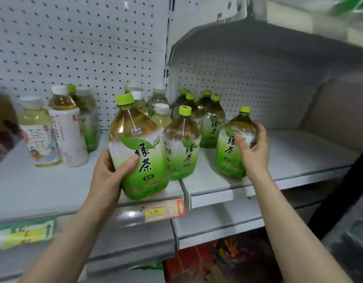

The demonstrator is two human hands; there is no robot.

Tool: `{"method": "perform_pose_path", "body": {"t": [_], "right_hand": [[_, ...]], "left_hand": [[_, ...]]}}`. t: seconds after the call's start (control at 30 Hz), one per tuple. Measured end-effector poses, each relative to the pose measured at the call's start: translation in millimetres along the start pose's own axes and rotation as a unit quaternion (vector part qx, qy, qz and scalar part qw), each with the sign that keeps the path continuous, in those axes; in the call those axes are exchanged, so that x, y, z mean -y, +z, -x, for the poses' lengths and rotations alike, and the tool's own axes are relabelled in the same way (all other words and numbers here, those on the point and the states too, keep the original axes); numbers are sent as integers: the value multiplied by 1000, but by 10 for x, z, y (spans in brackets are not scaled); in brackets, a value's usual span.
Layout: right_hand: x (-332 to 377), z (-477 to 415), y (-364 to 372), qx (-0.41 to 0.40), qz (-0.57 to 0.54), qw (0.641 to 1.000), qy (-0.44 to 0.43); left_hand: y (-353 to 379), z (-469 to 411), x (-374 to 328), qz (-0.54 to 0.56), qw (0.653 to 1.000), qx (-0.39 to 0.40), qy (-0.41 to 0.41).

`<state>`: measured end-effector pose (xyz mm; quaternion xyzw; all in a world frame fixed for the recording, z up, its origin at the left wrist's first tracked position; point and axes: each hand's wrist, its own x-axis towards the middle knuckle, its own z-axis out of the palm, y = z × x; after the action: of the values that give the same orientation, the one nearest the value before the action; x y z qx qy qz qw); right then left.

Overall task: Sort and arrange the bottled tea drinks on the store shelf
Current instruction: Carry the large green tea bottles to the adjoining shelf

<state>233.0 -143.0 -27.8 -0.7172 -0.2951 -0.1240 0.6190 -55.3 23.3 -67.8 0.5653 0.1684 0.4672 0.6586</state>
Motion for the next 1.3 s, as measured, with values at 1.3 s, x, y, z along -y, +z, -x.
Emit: {"method": "perform_pose_path", "body": {"t": [1.3], "right_hand": [[413,-108,-156,127,-54,986,-91]], "left_hand": [[1239,-304,39,-382,917,-81,85]]}}
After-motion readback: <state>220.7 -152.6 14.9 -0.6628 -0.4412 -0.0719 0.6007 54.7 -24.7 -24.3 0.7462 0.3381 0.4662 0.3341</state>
